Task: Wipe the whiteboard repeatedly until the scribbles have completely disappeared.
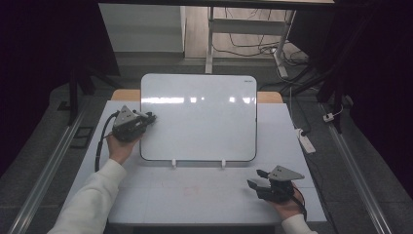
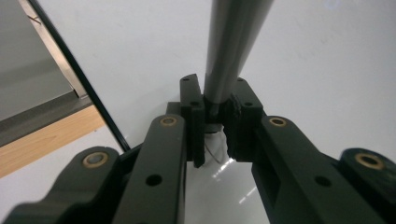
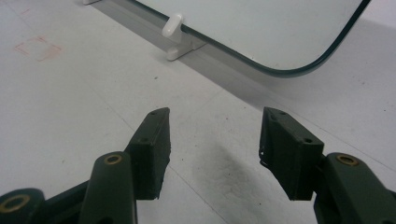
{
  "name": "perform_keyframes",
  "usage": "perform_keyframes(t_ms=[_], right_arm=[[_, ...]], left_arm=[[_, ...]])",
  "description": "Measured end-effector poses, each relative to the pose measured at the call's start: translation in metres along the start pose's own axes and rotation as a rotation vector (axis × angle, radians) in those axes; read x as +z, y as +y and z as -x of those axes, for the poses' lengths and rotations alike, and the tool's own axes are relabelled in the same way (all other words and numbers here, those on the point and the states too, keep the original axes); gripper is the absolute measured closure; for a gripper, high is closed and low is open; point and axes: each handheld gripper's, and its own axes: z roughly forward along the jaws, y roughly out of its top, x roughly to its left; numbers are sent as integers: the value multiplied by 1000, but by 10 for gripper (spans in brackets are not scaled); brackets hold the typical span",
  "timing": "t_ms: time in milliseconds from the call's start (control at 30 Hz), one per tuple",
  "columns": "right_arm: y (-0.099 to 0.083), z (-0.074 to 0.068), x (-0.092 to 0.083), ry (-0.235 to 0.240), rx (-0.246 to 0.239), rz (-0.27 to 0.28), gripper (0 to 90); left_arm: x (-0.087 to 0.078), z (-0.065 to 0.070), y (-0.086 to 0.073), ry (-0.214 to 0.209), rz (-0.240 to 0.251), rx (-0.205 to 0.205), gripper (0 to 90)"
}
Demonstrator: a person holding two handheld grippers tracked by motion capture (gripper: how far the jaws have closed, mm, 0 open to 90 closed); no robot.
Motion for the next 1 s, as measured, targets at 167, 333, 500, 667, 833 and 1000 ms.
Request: perform_keyframes(t_ms=[167, 333, 500, 667, 833, 1000], right_arm=[[0, -1, 1, -1, -1, -3, 435], [0, 1, 1, 0, 2, -3, 435], [0, 0, 0, -1, -2, -2, 435], [0, 0, -1, -1, 1, 0, 435], [0, 0, 2, 2, -2, -8, 435], [0, -1, 0, 4, -3, -1, 435]], left_arm=[[0, -19, 7, 57, 46, -80, 777], [3, -10, 5, 29, 35, -58, 778], [0, 0, 2, 20, -1, -1, 778], [-4, -4, -2, 21, -5, 0, 777], [3, -10, 10, 61, 17, -15, 777], [-5, -6, -1, 26, -7, -12, 777]])
